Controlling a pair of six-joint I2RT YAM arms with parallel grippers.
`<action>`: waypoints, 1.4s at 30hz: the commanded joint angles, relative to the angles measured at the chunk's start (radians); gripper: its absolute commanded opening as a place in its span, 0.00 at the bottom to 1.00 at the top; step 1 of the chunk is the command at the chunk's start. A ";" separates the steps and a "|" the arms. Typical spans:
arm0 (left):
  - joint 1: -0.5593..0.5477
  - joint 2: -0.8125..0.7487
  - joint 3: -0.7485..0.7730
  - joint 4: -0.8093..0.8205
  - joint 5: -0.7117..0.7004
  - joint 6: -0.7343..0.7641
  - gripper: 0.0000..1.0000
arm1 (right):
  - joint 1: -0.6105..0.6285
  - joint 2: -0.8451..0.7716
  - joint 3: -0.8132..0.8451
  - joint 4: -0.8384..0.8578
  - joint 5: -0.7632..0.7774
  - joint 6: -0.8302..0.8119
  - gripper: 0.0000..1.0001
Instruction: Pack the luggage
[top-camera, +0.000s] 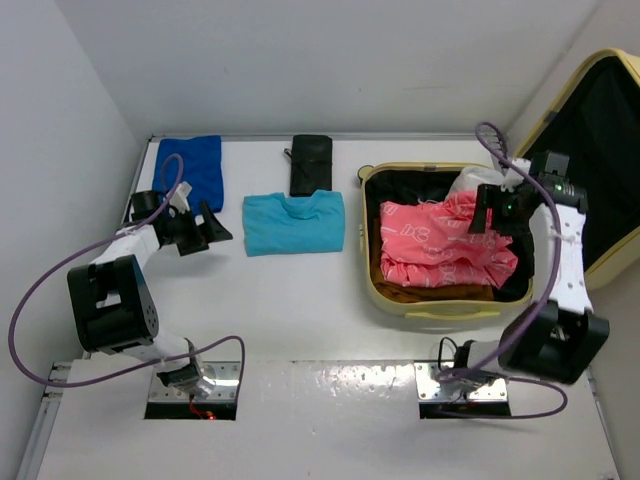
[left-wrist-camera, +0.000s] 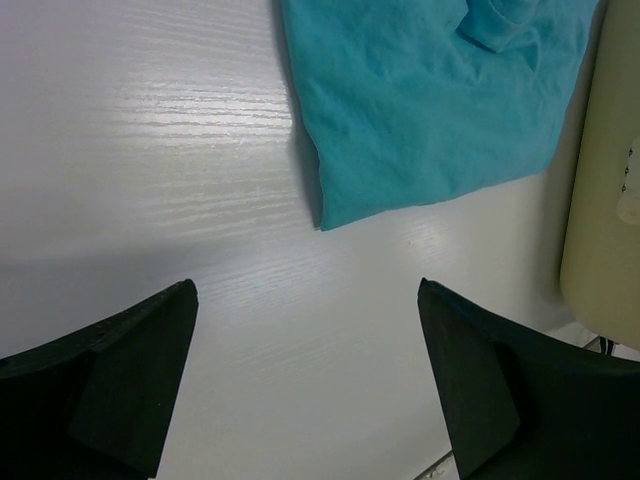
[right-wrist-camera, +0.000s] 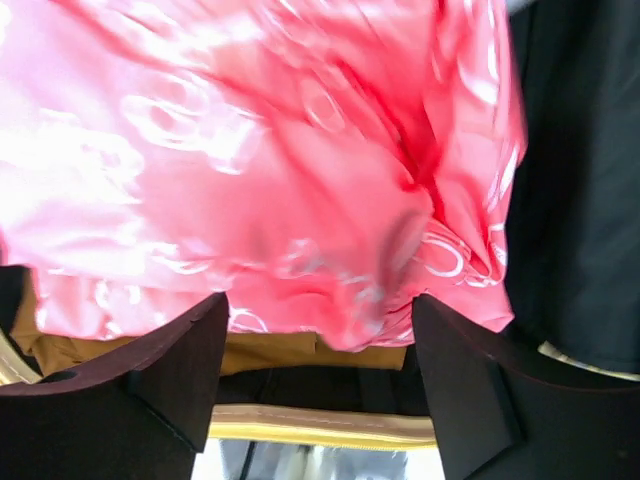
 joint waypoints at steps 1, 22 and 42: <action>-0.016 -0.046 0.009 0.040 -0.020 0.014 0.96 | 0.059 -0.218 -0.038 0.118 -0.087 -0.083 0.74; -0.044 -0.055 0.011 0.040 -0.038 -0.005 0.96 | 0.577 -0.001 -0.295 0.203 -0.098 -0.035 0.77; -0.034 -0.036 0.020 0.059 -0.057 -0.005 0.96 | 0.584 0.033 -0.267 0.196 -0.221 0.066 0.00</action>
